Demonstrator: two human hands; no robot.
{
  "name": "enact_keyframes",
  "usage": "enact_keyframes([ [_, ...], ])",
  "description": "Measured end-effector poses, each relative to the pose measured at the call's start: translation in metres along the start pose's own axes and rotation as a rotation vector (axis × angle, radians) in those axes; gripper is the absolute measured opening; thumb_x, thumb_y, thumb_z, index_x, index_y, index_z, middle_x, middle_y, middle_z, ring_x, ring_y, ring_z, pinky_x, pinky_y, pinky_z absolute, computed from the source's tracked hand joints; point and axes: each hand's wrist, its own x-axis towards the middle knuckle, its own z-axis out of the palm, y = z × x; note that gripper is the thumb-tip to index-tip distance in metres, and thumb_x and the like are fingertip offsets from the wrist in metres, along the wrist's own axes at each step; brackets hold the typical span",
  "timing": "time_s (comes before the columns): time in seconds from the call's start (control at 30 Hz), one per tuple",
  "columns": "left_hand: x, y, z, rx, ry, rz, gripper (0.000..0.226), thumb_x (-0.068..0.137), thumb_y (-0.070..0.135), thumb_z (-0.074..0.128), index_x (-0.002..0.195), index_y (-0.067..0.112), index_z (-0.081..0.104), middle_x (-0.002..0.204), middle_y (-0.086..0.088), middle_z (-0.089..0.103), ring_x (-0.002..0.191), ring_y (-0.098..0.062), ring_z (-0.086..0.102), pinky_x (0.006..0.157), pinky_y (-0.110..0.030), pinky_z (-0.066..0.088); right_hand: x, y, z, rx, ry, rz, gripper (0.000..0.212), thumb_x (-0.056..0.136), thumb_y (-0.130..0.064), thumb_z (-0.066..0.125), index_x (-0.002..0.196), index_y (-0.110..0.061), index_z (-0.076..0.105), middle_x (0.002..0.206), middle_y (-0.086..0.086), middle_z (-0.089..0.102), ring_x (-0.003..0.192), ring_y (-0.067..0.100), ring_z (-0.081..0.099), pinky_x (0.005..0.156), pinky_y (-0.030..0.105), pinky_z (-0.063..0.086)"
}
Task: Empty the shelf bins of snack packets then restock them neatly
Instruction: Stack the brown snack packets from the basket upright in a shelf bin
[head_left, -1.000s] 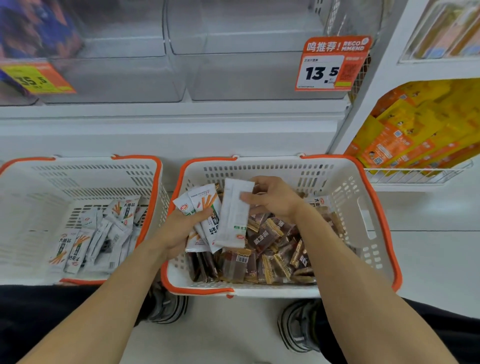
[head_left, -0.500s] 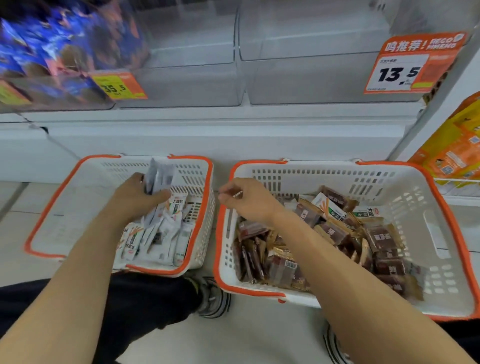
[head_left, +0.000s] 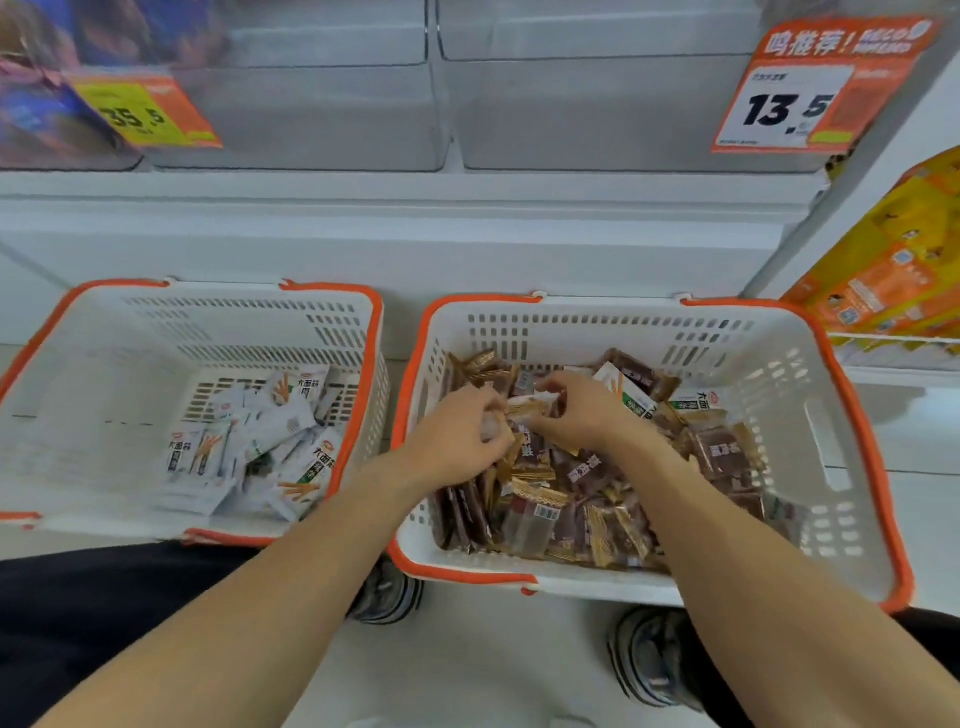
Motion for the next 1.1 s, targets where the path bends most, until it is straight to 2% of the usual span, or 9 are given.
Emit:
enact_keyframes([
  [0.07,0.019,-0.005,0.021,0.141,-0.111,-0.011,0.074,0.089,0.047,0.065,0.152,0.021,0.035,0.158,-0.006,0.031,0.145,-0.026,0.030,0.116,-0.039,0.031,0.005,0.010,0.015,-0.098,-0.002,-0.062,0.080,0.077,-0.055,0.080,0.145,-0.026,0.048,0.145,0.002,0.052,0.132,0.025,0.049,0.107,0.041,0.042],
  [0.13,0.032,-0.013,0.034,0.214,-0.226,-0.031,0.090,0.088,0.053,0.064,0.159,0.027,0.014,0.168,-0.004,0.006,0.154,-0.029,0.008,0.122,-0.054,0.019,0.008,0.018,0.024,-0.239,-0.038,-0.076,0.096,0.075,-0.058,0.079,0.155,-0.032,0.033,0.160,0.001,0.034,0.148,0.031,0.025,0.120,0.053,0.025],
  [0.2,0.039,-0.021,0.042,0.264,-0.326,-0.024,0.092,0.089,0.056,0.061,0.160,0.031,0.007,0.168,-0.001,0.000,0.154,-0.029,0.003,0.121,-0.058,0.019,0.010,0.024,0.024,-0.304,-0.104,-0.048,0.098,0.076,-0.056,0.079,0.156,-0.036,0.027,0.162,-0.001,0.028,0.151,0.032,0.012,0.119,0.060,0.015],
  [0.53,0.044,-0.002,0.038,0.363,-0.281,-0.058,0.054,0.092,0.061,0.050,0.137,0.030,0.051,0.143,-0.008,0.041,0.134,-0.031,0.038,0.111,-0.054,0.033,0.000,0.035,0.025,-0.440,-0.151,-0.123,0.083,0.069,-0.067,0.078,0.141,-0.034,0.052,0.156,-0.007,0.038,0.145,0.031,0.019,0.116,0.062,0.017],
  [0.63,0.063,-0.003,0.039,0.247,-0.119,0.088,0.052,0.096,0.042,0.055,0.143,0.020,0.047,0.143,-0.007,0.046,0.134,-0.026,0.042,0.112,-0.041,0.036,-0.023,0.039,0.036,-0.562,-0.104,-0.222,0.084,0.081,-0.072,0.062,0.148,-0.027,0.041,0.159,-0.002,0.033,0.145,0.032,0.022,0.115,0.060,0.022],
  [0.77,0.087,-0.012,0.039,0.322,-0.367,0.146,0.062,0.099,0.036,0.055,0.154,0.019,0.034,0.155,-0.007,0.041,0.141,-0.024,0.039,0.116,-0.038,0.032,-0.049,0.042,0.031,-0.612,-0.196,-0.183,0.073,0.092,-0.071,0.044,0.147,-0.025,0.045,0.149,0.000,0.044,0.140,0.029,0.029,0.114,0.057,0.026],
  [0.87,0.096,-0.014,0.032,0.497,-0.410,0.145,0.068,0.095,0.049,0.056,0.154,0.023,0.035,0.147,-0.005,0.046,0.133,-0.025,0.043,0.107,-0.042,0.039,-0.047,0.036,0.009,-0.547,-0.292,-0.111,0.049,0.098,-0.056,0.047,0.127,-0.021,0.064,0.128,0.004,0.060,0.127,0.030,0.043,0.105,0.051,0.039],
  [0.93,0.099,-0.013,0.027,0.547,-0.417,0.115,0.071,0.091,0.055,0.058,0.151,0.023,0.039,0.140,-0.004,0.048,0.129,-0.024,0.044,0.105,-0.044,0.037,-0.035,0.035,-0.007,-0.357,-0.237,-0.055,0.036,0.099,-0.043,0.055,0.117,-0.016,0.068,0.114,0.004,0.068,0.111,0.028,0.059,0.092,0.043,0.051],
  [1.1,0.110,-0.016,0.030,0.384,-0.450,0.026,0.054,0.086,0.060,0.067,0.122,0.021,0.061,0.123,-0.003,0.056,0.116,-0.024,0.045,0.099,-0.043,0.038,0.003,0.036,-0.023,-0.254,-0.042,-0.016,0.026,0.096,-0.022,0.063,0.120,-0.014,0.066,0.119,0.006,0.070,0.108,0.025,0.064,0.095,0.042,0.054],
])
